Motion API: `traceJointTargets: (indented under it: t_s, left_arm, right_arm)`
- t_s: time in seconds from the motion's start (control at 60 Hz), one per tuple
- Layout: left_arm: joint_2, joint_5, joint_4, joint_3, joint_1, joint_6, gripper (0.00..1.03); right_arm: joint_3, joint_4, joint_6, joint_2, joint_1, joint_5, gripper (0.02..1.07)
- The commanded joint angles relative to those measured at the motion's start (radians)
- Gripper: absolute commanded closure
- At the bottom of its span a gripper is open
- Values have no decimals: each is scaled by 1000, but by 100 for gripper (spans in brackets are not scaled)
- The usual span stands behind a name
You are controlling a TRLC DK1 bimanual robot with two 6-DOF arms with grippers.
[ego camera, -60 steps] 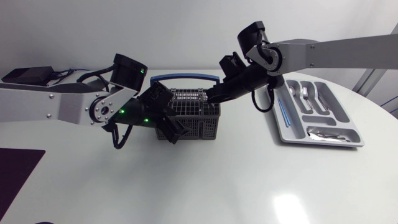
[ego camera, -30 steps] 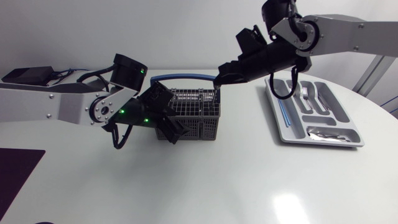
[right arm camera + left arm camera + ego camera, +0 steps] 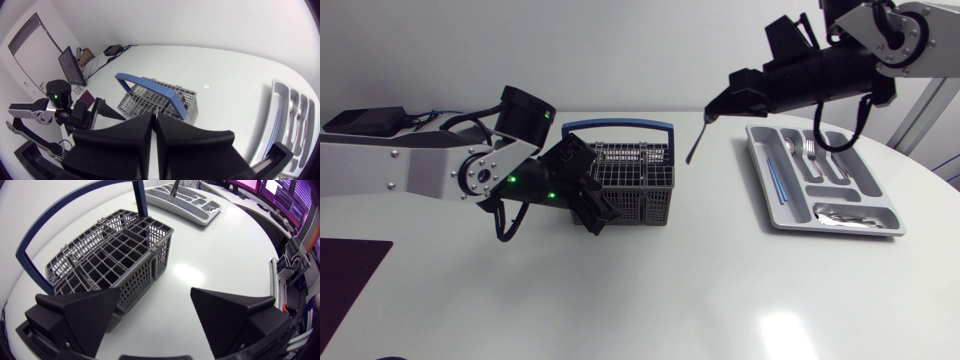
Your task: Unload the cutlery basket into the drawer organizer.
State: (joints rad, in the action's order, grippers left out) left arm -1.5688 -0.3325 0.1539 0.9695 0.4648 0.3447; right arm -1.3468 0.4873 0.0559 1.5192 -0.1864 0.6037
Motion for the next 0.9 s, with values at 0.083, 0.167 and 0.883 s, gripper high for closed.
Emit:
traceJointTargets:
  t_s: [0.083,0.167,0.883]
  left_arm:
    - [69,-3,53,14,-18,11,5]
    - [84,-3,75,15,-25,13,5]
    - [171,38,191,-12,-58,28,4]
  right_arm:
    - [80,57,-45,-44,87,-64,101]
    - [98,91,-88,-51,125,-120,101]
    - [345,-141,-410,36,418,-703,101]
